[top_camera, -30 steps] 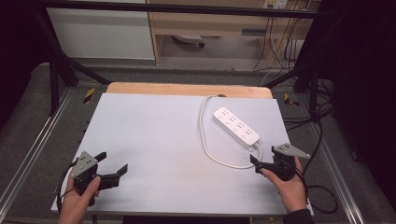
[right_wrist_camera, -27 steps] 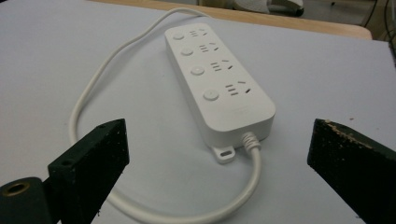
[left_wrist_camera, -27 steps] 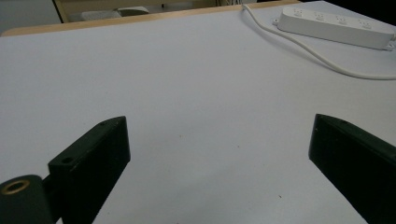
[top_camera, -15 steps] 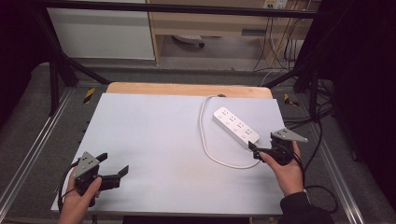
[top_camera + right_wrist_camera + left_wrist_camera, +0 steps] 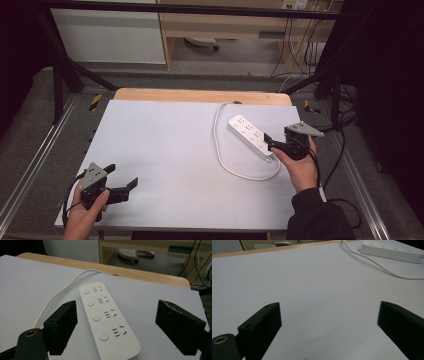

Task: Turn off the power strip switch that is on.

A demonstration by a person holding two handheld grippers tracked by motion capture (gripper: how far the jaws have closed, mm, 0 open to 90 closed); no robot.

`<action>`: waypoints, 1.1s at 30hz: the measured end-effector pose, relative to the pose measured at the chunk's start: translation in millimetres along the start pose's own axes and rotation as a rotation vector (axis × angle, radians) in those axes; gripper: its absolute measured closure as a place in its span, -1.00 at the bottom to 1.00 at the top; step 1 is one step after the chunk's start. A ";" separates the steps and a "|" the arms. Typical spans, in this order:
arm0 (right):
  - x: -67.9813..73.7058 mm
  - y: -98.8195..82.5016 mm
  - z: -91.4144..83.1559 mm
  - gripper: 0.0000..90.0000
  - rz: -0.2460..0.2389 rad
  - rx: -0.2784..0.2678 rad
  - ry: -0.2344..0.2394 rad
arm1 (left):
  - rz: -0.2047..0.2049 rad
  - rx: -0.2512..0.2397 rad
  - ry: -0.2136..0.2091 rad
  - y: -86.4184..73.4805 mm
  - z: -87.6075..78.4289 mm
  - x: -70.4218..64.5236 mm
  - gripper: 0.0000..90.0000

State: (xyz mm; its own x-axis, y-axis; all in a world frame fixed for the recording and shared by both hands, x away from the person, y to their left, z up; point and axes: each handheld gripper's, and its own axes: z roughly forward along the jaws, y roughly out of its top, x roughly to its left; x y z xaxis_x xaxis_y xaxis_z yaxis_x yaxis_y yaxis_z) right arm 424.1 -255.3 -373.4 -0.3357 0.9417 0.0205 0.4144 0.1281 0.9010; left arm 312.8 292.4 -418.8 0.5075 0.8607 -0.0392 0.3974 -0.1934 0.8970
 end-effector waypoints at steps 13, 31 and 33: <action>-8.8 4.9 33.4 -0.61 0.085 0.003 -0.004 | -0.009 0.001 -0.001 0.8 2.1 0.7 -0.88; -6.5 6.4 61.3 0.57 0.115 0.014 0.047 | -0.006 0.006 0.000 0.5 2.8 0.4 -0.88; -3.7 5.6 64.0 0.69 0.108 0.024 0.055 | -0.007 0.005 -0.002 0.5 3.0 0.3 -0.88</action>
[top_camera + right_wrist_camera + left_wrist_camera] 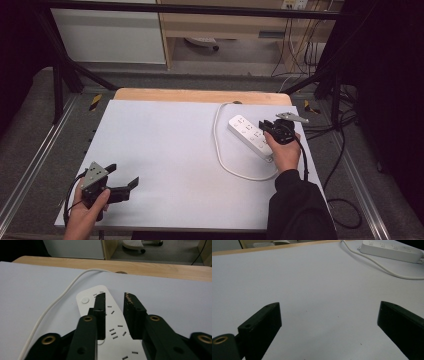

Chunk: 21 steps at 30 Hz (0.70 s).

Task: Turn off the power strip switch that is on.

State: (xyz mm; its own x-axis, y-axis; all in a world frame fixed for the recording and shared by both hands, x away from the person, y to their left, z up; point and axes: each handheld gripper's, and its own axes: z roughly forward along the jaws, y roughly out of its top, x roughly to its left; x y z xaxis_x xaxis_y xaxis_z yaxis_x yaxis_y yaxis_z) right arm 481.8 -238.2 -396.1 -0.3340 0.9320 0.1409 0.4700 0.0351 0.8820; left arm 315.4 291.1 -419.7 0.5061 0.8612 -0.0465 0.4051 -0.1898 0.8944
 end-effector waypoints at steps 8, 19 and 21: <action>6.6 -3.6 8.4 0.96 -0.025 0.018 0.014 | -0.003 0.001 -0.002 -0.3 0.0 0.2 -0.88; 13.4 -7.1 15.2 1.00 -0.032 0.043 0.003 | -0.010 0.001 -0.002 -0.3 0.0 1.2 -0.88; 14.0 -7.5 15.9 1.00 -0.031 0.044 0.003 | -0.011 0.002 -0.001 -0.3 0.1 1.2 -0.88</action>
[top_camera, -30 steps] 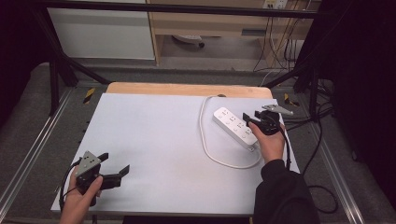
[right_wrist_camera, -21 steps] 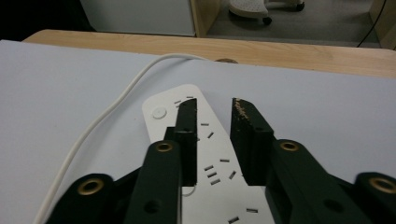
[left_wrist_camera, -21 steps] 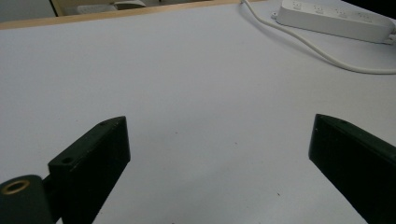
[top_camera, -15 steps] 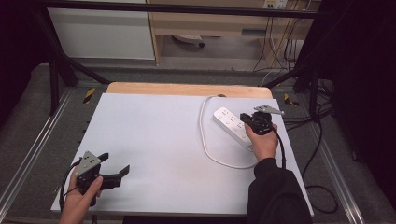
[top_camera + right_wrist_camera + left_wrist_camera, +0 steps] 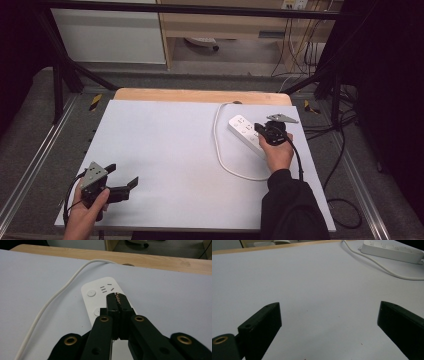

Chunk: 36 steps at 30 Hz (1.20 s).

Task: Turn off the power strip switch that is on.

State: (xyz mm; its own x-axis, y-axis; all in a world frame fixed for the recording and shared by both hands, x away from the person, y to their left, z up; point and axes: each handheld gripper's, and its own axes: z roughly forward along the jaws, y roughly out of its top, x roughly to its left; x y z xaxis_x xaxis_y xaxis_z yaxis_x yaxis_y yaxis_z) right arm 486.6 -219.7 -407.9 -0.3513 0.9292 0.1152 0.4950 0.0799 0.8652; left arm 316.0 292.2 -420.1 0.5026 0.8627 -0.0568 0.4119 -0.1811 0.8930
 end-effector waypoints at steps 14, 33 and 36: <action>11.8 -8.4 12.8 1.00 0.002 0.030 -0.018 | 0.009 0.004 0.003 0.5 1.4 0.1 -0.88; 3.6 -25.9 7.7 1.00 0.012 0.047 -0.064 | 0.009 0.006 0.005 0.0 -0.2 0.3 -0.88; 3.6 -28.2 7.8 1.00 0.016 0.047 -0.064 | 0.010 0.007 -0.002 -0.2 0.4 0.2 -0.88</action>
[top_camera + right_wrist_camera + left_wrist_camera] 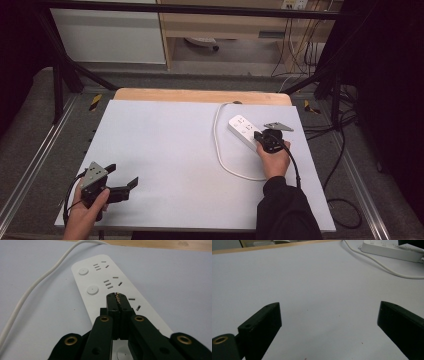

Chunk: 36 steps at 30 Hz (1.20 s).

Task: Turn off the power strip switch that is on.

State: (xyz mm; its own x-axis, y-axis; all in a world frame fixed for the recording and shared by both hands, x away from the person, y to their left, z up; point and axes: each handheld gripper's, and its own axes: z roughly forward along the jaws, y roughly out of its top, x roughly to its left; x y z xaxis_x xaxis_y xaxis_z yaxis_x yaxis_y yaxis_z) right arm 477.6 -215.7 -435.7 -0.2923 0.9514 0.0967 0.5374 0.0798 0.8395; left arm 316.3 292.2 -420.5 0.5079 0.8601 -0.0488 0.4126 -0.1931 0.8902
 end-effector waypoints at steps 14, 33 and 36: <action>4.0 -3.0 3.8 1.00 -0.007 -0.003 0.008 | 0.001 0.003 -0.004 -0.2 0.0 -0.5 -0.88; 6.2 -5.6 7.1 1.00 -0.034 -0.008 0.001 | 0.006 0.008 -0.011 -0.2 0.3 -1.2 -0.88; 7.9 -4.9 6.7 1.00 -0.035 0.001 0.004 | -0.004 0.001 -0.001 -0.1 -0.9 1.0 -0.88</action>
State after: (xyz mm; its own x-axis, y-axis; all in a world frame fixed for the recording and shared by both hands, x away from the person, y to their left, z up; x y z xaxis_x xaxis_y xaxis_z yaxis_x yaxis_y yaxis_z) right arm 477.9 -206.6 -442.7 -0.3141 0.9468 0.0700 0.5281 0.1129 0.8417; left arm 316.1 293.6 -420.2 0.5074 0.8601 -0.0528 0.4153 -0.1904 0.8895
